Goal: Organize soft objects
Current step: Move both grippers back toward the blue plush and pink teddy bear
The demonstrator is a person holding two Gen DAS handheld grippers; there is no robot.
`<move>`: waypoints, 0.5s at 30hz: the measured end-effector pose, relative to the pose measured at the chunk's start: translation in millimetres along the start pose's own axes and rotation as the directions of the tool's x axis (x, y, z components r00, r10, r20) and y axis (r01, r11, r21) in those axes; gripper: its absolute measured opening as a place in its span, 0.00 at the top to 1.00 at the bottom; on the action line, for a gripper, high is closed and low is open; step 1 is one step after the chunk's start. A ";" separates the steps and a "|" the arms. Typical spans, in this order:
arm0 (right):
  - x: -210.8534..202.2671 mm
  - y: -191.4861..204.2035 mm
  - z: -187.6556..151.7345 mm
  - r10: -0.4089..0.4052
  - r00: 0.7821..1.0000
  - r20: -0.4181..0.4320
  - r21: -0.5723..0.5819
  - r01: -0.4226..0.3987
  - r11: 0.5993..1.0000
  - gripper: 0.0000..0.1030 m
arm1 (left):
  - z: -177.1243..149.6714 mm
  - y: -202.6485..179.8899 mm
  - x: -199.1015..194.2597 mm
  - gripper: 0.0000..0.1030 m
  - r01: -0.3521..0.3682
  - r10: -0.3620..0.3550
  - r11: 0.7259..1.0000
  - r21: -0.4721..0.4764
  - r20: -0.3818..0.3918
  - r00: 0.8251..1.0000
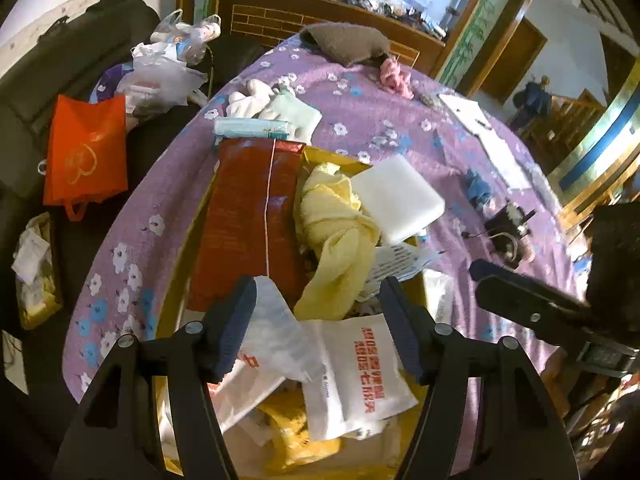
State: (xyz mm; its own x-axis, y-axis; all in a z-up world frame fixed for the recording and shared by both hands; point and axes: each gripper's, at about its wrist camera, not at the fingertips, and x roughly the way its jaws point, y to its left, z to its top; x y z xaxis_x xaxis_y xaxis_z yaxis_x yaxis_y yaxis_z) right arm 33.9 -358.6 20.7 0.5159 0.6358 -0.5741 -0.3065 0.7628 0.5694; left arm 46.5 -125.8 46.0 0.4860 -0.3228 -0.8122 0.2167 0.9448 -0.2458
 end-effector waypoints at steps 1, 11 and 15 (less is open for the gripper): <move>-0.5 -0.3 -0.7 0.007 1.000 0.002 0.003 -0.007 1.000 0.44 | -0.7 0.2 -3.9 0.37 0.018 -0.018 1.000 -0.013 0.017 1.000; -12.4 -8.9 -10.0 0.039 0.998 0.042 0.044 -0.041 0.998 0.44 | -6.6 -14.2 -23.0 0.37 0.168 -0.163 0.984 -0.065 0.075 0.984; -17.3 -17.6 -14.4 0.031 0.997 0.068 0.086 -0.037 0.996 0.44 | -7.7 -22.1 -14.8 0.37 0.128 -0.126 0.991 -0.043 0.039 0.991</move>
State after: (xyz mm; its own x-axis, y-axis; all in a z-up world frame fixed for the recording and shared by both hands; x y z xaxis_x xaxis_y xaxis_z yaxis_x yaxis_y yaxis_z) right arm 19.0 -381.3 12.2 0.5593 0.6498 -0.5147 -0.2551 0.7257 0.6390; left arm 28.0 -141.5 59.4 0.4878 -0.4411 -0.7533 0.2407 0.8974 -0.3697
